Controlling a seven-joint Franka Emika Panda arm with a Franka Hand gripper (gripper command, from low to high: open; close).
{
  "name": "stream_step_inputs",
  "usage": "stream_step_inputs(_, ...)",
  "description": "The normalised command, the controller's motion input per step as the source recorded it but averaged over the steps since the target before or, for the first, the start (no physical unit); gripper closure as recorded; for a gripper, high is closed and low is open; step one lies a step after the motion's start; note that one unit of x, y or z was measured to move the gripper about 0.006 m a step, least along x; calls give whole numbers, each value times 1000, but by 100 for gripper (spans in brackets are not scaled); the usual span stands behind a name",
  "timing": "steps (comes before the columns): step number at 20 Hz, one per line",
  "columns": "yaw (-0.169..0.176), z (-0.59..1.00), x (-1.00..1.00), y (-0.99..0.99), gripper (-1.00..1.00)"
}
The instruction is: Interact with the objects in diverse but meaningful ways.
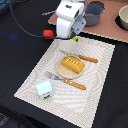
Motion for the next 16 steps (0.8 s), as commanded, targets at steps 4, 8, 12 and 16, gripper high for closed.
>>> stream_step_inputs(4,-60,9,-728,-308,100)
stream_step_inputs(8,-47,-79,-627,-480,100)
stream_step_inputs(12,-79,-146,-589,-512,100)
stream_step_inputs(16,-132,-131,-499,-476,100)
